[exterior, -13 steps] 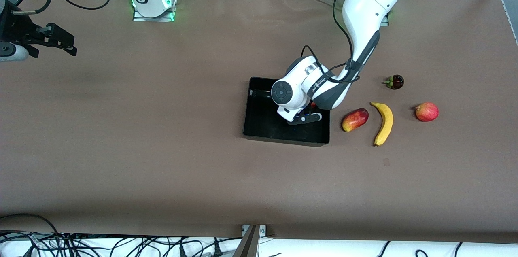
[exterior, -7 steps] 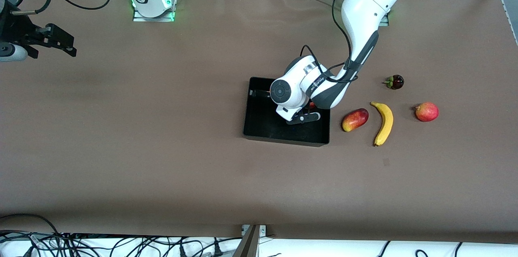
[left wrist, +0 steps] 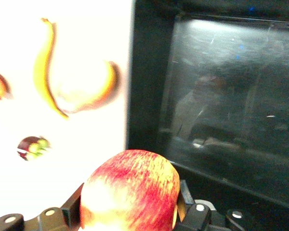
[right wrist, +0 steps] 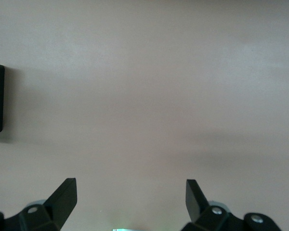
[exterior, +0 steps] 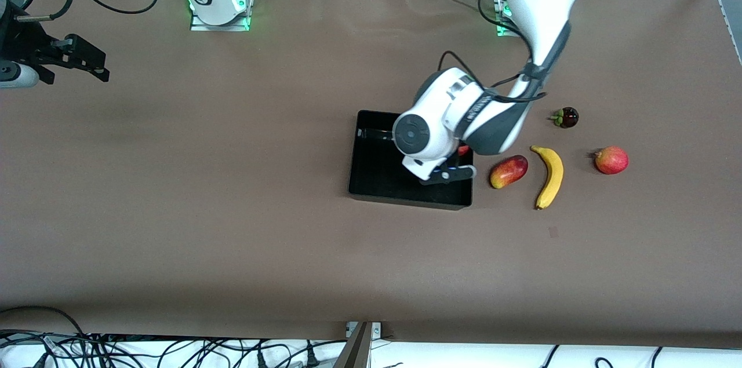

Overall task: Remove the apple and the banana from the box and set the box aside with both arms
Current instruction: 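Carry the red apple out and lower it beside the banana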

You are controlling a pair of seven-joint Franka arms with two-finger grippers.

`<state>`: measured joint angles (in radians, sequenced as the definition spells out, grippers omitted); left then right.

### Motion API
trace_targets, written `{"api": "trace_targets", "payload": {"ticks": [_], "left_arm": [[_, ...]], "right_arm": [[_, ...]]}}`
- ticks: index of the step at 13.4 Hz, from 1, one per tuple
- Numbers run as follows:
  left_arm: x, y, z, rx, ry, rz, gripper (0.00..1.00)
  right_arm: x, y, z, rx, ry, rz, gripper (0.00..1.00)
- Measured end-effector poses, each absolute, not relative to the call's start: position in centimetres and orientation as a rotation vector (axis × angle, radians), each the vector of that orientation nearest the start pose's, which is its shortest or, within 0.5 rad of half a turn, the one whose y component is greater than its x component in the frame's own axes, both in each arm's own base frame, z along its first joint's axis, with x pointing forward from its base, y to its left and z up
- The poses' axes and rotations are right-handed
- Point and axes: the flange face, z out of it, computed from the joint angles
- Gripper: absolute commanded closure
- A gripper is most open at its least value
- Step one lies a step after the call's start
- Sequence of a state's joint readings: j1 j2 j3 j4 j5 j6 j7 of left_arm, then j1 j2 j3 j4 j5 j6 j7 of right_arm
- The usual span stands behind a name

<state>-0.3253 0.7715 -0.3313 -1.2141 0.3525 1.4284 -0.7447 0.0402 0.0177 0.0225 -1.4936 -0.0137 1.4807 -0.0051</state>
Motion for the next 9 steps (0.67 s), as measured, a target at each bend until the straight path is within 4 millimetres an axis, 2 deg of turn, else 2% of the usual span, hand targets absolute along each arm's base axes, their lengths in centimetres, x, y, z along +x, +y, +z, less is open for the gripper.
{"api": "trace_targets", "payload": {"ticks": [1,3,4,6,7,9], "left_arm": [[61.4,-30.9,30.7,-2.701,-0.051,0.481,0.80],[65.0,-22.7,30.7,-2.720,0.041,0.547,0.76],[66.3,-18.6,30.7,-2.729,0.094,0.579,0.76],[68.2,-12.1,30.4,-2.748,0.194,0.607,0.72],[69.0,-9.2,29.8,-2.757,0.264,0.591,0.72],[70.3,-3.8,27.1,-2.798,0.433,0.509,0.71]], "right_arm": [[55.0,3.3,64.3,-3.154,-0.105,0.047,0.00],[55.1,3.3,64.3,-3.154,-0.105,0.040,0.00],[55.1,3.3,64.4,-3.153,-0.105,0.033,0.00],[55.3,3.4,64.2,-3.152,-0.108,0.033,0.00],[55.5,3.6,64.0,-3.149,-0.113,0.033,0.00],[55.8,4.4,63.7,-3.121,-0.128,0.027,0.00]]}}
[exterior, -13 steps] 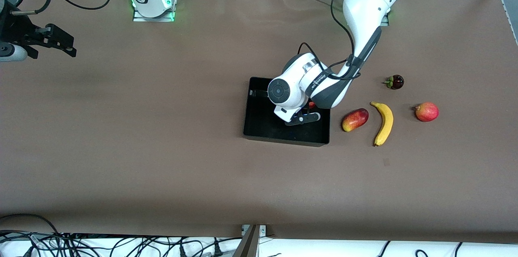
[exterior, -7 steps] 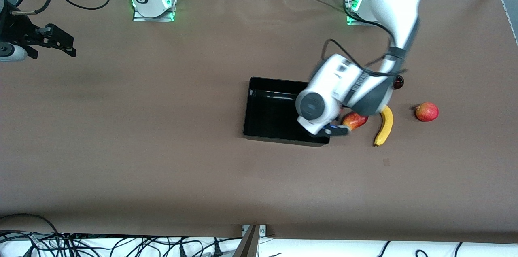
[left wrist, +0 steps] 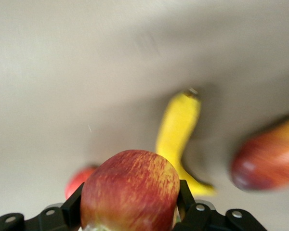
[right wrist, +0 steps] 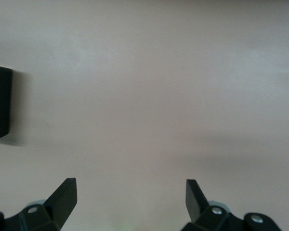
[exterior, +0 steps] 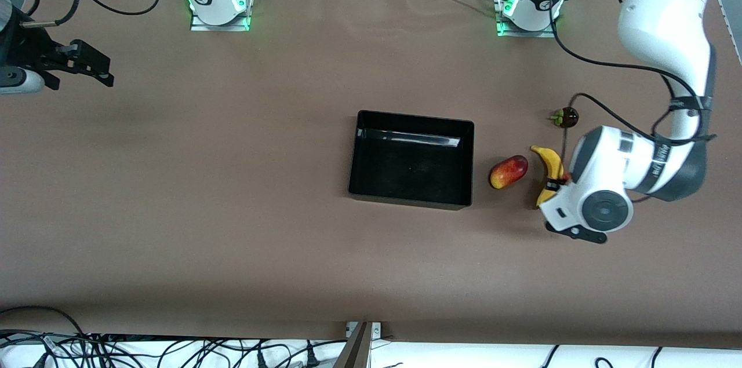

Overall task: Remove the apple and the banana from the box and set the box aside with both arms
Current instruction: 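Carry the red apple out and lower it beside the banana, then release the apple with the left gripper while the right gripper reaches the box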

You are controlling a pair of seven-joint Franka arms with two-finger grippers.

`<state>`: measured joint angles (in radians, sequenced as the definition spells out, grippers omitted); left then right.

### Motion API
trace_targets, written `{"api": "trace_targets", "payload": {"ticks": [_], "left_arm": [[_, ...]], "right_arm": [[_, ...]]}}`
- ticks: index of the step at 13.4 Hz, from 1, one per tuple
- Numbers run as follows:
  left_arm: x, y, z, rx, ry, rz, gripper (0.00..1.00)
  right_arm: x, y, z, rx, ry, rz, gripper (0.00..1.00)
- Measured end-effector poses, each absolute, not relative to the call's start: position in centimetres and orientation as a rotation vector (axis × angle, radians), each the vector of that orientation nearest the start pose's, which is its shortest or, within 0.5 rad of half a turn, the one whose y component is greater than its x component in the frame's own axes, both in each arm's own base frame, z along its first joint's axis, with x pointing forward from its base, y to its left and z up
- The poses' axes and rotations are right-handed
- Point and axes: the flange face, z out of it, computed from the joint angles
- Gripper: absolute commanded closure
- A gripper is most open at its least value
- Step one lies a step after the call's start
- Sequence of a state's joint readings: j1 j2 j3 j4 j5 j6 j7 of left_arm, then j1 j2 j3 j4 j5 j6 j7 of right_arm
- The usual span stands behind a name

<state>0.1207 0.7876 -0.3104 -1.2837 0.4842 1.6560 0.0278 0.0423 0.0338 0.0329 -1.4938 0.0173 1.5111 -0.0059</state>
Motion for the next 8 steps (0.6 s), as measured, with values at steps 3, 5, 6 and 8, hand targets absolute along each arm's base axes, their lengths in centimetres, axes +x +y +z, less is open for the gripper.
{"api": "trace_targets", "payload": {"ticks": [3,5,6,8], "left_arm": [[70.6,4.3,21.3,-2.788,0.650,0.331,0.64],[70.0,6.1,18.3,-2.781,0.730,0.259,0.00],[69.9,5.9,17.8,-2.776,0.749,0.254,0.00],[70.0,5.2,18.2,-2.773,0.765,0.243,0.00]], "right_arm": [[55.9,5.1,63.8,-3.090,-0.141,0.008,0.00],[55.9,5.5,63.8,-3.086,-0.153,0.007,0.00],[55.8,6.1,63.7,-3.084,-0.168,0.009,0.00],[56.0,7.5,62.9,-3.077,-0.207,0.037,0.00]]}}
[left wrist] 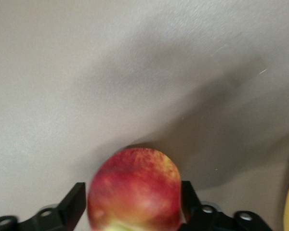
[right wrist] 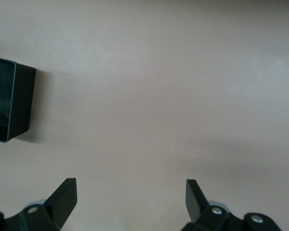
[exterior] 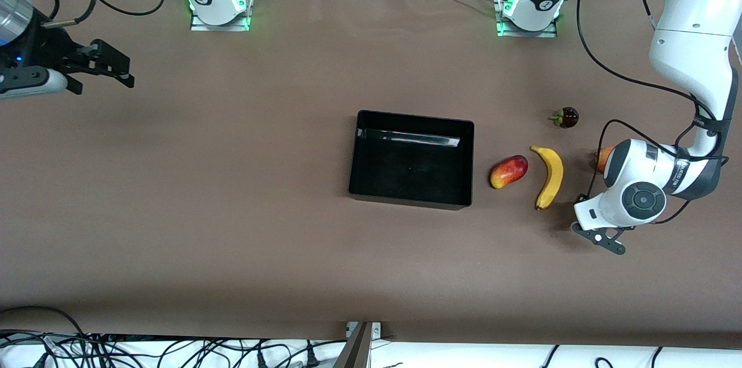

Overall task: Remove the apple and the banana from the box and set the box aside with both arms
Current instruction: 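Release the apple with the left gripper while the right gripper reaches the box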

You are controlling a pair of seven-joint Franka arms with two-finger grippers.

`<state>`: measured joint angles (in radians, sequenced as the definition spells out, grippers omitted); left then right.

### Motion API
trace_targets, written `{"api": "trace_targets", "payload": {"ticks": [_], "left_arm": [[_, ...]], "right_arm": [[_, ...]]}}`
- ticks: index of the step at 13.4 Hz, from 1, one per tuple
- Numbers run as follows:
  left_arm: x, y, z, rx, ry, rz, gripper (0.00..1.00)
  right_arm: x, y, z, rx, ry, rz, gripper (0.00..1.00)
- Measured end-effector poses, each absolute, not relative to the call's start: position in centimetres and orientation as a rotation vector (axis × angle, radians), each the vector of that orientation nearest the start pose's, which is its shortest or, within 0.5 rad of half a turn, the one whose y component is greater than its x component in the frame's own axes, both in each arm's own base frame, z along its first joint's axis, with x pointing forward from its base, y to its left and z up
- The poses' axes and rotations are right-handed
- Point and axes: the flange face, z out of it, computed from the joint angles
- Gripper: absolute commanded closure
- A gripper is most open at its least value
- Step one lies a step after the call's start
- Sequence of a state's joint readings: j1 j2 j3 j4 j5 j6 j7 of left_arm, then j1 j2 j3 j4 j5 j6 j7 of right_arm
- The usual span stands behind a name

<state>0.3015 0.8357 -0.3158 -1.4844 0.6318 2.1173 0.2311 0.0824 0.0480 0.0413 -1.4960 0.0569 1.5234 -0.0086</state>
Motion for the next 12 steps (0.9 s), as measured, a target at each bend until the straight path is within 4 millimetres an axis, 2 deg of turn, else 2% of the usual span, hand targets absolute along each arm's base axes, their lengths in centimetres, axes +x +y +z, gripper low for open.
{"api": "trace_targets", "payload": {"ticks": [3,4,5,6,8,10,12], "left_arm": [[70.1,5.0,18.7,-2.769,0.779,0.240,0.00],[70.0,4.6,19.3,-2.776,0.782,0.262,0.00],[69.8,3.2,20.8,-2.803,0.781,0.307,0.00],[69.5,1.4,23.2,-2.844,0.774,0.353,0.00],[69.2,-1.8,30.5,-2.899,0.759,0.354,0.00],[68.6,-2.4,38.5,-2.968,0.696,0.316,0.00],[67.3,-1.6,46.6,-3.038,0.608,0.281,0.00]], "right_arm": [[56.5,12.1,59.4,-3.067,-0.326,0.157,0.00],[56.6,13.4,58.5,-3.064,-0.358,0.180,0.00],[56.7,14.4,57.7,-3.062,-0.382,0.202,0.00],[56.8,15.4,56.9,-3.059,-0.406,0.226,0.00],[57.0,18.9,54.6,-3.065,-0.407,0.256,0.00],[57.1,24.0,51.6,-3.091,-0.296,0.244,0.00],[57.3,28.8,47.7,-3.097,-0.223,0.230,0.00]]}}
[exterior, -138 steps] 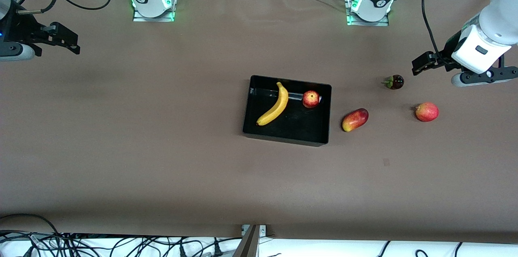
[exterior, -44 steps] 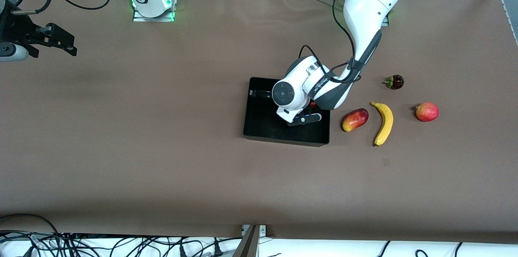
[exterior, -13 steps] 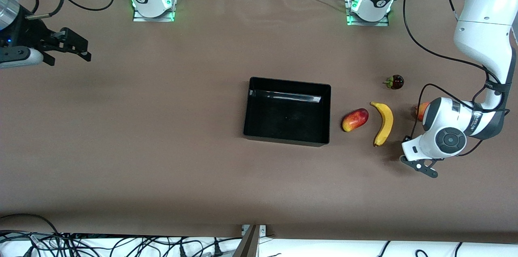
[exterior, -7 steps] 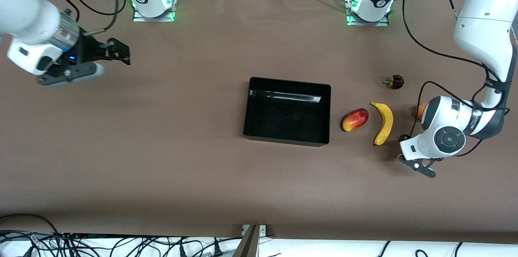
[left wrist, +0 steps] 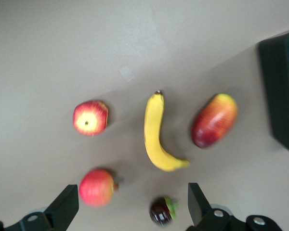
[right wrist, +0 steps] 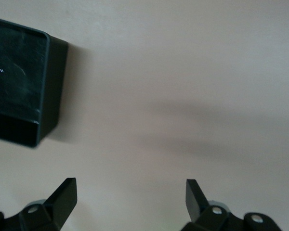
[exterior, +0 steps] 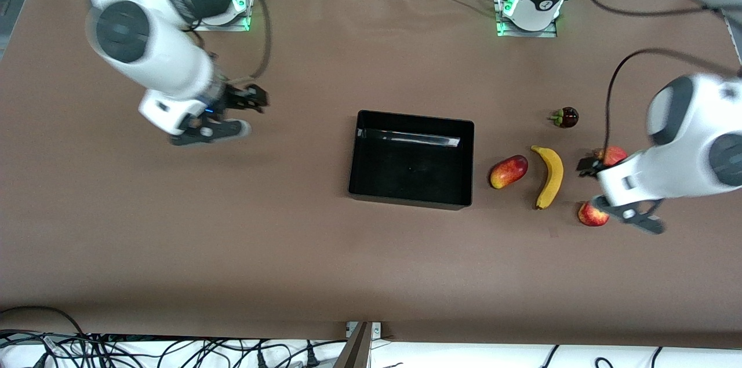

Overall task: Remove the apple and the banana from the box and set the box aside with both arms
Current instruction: 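Release the apple with the left gripper while the right gripper reaches the box, then grip the black box rim with the right gripper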

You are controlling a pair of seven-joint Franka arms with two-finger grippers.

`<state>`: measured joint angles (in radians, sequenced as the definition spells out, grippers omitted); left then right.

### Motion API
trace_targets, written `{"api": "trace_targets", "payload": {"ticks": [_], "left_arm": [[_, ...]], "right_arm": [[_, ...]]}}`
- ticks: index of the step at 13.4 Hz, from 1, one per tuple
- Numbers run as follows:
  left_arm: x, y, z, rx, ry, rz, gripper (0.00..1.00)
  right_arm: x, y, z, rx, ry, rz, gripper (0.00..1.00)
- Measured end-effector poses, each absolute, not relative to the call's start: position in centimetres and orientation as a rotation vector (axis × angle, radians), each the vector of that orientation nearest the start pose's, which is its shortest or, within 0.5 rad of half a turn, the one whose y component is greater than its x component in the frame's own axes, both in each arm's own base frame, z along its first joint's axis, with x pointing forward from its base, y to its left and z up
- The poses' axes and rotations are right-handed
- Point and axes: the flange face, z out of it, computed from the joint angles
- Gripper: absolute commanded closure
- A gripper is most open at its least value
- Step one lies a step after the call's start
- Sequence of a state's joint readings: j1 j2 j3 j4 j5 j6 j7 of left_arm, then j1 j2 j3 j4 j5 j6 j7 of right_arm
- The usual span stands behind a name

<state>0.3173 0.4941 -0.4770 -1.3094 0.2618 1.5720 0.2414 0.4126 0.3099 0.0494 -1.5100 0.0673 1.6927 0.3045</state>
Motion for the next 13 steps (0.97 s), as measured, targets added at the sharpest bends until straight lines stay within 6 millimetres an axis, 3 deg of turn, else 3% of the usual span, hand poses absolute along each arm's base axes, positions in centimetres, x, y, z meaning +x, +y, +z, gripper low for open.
{"api": "trace_targets", "payload": {"ticks": [3,5,8,11,13], "left_arm": [[65.2,-0.5,54.8,-3.075,0.447,0.195,0.00],[63.7,-1.2,57.2,-3.081,0.321,0.160,0.00],[61.4,-2.1,57.2,-3.088,0.145,0.143,0.00],[58.3,1.3,56.0,-3.126,0.001,0.042,0.00],[56.2,1.8,55.8,-3.135,-0.025,0.031,0.00]], "right_arm": [[57.3,34.5,41.4,-3.073,-0.028,0.241,0.00],[56.8,37.8,37.5,-3.074,0.108,0.229,0.00],[55.4,42.0,32.7,-3.066,0.270,0.205,0.00],[54.0,45.1,29.0,-3.050,0.375,0.182,0.02],[53.1,46.4,27.1,-3.052,0.397,0.185,0.18]]}}
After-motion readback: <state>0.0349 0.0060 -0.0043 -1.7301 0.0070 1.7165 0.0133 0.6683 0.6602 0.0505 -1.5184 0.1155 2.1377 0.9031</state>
